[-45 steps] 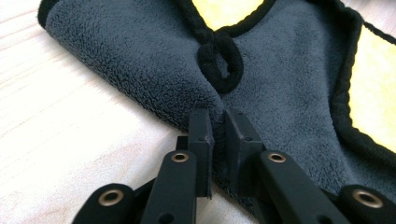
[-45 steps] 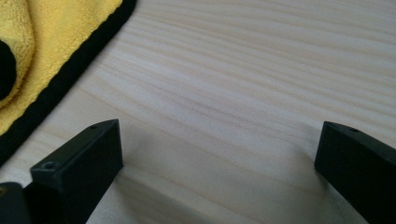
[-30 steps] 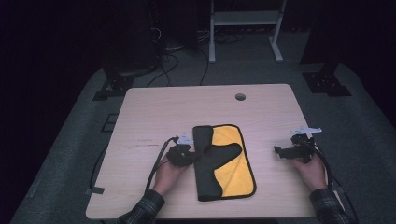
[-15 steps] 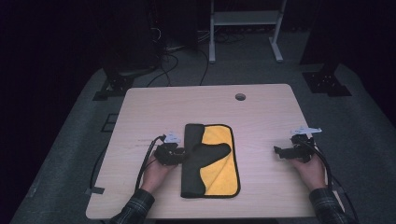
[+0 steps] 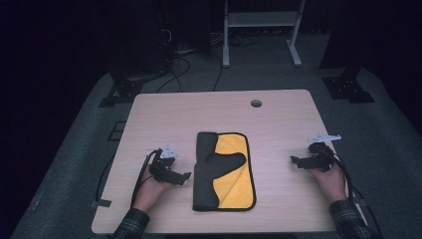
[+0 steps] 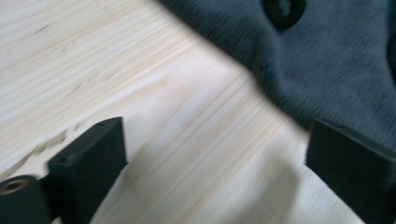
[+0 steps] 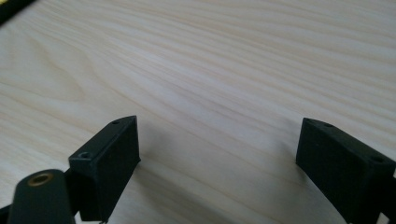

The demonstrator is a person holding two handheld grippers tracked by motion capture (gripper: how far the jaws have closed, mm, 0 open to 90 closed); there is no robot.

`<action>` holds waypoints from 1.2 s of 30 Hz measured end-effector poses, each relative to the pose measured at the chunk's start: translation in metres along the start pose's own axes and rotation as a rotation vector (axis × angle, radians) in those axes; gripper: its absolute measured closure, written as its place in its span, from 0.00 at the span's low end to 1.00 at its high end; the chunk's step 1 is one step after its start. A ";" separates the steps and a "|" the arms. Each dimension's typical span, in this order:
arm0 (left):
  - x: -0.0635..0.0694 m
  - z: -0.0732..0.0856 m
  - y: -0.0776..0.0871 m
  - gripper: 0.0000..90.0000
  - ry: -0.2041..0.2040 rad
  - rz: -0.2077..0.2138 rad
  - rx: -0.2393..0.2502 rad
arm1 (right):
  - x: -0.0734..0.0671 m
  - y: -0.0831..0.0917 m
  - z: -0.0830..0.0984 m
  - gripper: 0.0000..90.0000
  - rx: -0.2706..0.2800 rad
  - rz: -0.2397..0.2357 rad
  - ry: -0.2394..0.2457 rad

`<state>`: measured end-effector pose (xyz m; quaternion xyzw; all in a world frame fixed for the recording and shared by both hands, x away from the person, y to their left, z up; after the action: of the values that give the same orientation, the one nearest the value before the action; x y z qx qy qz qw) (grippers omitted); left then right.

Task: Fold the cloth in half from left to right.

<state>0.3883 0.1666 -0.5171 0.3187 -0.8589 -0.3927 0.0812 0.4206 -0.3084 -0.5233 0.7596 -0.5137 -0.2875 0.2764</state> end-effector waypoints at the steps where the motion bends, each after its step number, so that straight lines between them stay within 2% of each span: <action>1: -0.002 0.003 0.001 0.01 0.011 0.008 -0.004 | -0.002 0.000 -0.001 0.14 0.000 -0.008 0.003; 3: -0.004 0.007 0.001 0.00 0.022 0.007 -0.009 | -0.008 0.001 -0.004 0.14 0.000 -0.025 0.012; 6: -0.006 0.010 0.002 0.00 0.005 -0.002 0.000 | -0.017 0.002 -0.008 0.15 0.006 -0.048 0.028; 9: -0.007 0.013 0.001 0.00 -0.039 -0.016 0.001 | -0.026 0.003 -0.013 0.15 0.005 -0.075 0.035; 14: -0.009 0.016 0.002 0.00 -0.036 -0.022 0.036 | -0.043 0.002 -0.021 0.15 0.001 -0.110 0.051; 22: -0.011 0.016 0.002 0.00 -0.031 -0.032 0.031 | -0.074 -0.001 -0.039 0.19 0.016 -0.181 0.094; 24: -0.011 0.015 0.002 0.00 -0.025 -0.034 0.032 | -0.080 -0.001 -0.043 0.24 0.030 -0.198 0.102; 31: -0.011 0.015 0.001 0.00 -0.020 -0.039 0.029 | -0.103 -0.005 -0.057 0.33 0.054 -0.254 0.138; 36: -0.011 0.015 0.001 0.00 -0.021 -0.038 0.030 | -0.124 -0.010 -0.065 0.38 0.043 -0.306 0.171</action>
<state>0.3910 0.1831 -0.5253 0.3319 -0.8593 -0.3845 0.0599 0.4361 -0.1806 -0.4672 0.8563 -0.3726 -0.2495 0.2561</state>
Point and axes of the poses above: each handheld gripper's, and its own axes: y roughly backward along the jaws, z roughly out of its underside, x roughly to its right, the point moved 6 cm from there along -y, roughly forward along the jaws, and after that the axes turned 11 degrees about -y, right-handed, at the moved point
